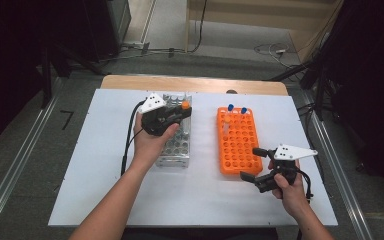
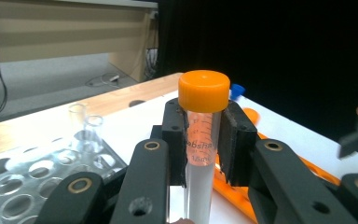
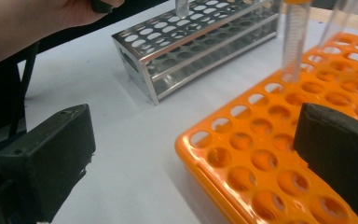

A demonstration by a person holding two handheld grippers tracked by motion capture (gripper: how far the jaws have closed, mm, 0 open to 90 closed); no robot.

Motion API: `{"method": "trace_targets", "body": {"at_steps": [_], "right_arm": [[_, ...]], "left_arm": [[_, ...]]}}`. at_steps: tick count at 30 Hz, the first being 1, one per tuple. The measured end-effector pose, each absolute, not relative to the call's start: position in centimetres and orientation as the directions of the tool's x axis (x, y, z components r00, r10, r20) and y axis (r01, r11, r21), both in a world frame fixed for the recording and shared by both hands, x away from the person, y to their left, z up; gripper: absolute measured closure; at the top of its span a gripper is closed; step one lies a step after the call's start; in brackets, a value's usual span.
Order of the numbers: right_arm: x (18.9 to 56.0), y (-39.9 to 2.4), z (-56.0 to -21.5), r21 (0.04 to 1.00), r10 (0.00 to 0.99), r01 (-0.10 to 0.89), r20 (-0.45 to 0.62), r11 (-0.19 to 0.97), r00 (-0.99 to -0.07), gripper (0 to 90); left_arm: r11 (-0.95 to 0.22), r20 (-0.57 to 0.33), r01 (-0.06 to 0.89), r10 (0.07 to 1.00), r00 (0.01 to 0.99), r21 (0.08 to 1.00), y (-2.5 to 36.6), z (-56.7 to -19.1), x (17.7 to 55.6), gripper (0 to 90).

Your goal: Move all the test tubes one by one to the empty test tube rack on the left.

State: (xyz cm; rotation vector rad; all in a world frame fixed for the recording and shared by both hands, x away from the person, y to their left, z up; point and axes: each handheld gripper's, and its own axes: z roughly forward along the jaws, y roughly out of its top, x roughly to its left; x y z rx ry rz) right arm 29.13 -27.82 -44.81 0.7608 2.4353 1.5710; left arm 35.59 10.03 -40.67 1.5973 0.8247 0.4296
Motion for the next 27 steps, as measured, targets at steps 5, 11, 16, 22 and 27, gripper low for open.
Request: {"method": "trace_targets", "body": {"at_steps": [5, 11, 16, 22, 27], "right_arm": [[29.1, -29.4, -45.3, 0.880, 0.528, 0.355, 0.147, 0.316, -0.836, 0.0], [29.6, -29.8, -45.8, 0.878, 0.543, 0.372, 0.162, 0.302, -0.824, 0.0], [29.7, -29.9, -46.1, 0.876, 0.547, 0.375, 0.163, 0.302, -0.821, 0.0], [29.8, -29.9, -46.2, 0.876, 0.548, 0.377, 0.164, 0.302, -0.820, 0.0], [29.8, -30.0, -46.2, 0.876, 0.549, 0.379, 0.167, 0.298, -0.819, 0.0]], "left_arm": [[0.004, -0.186, 0.269, 0.735, 0.652, 0.963, 10.3, -40.8, 36.8, 75.3], [-0.010, -0.164, 0.261, 0.752, 0.638, 0.965, 10.1, -40.3, 38.3, 75.3], [-0.017, -0.149, 0.256, 0.774, 0.616, 0.967, 9.7, -40.0, 39.7, 75.3], [-0.004, -0.157, 0.261, 0.789, 0.594, 0.965, 9.2, -40.4, 41.2, 75.3], [0.002, -0.146, 0.243, 0.804, 0.577, 0.970, 8.9, -40.9, 41.9, 75.3]]}}
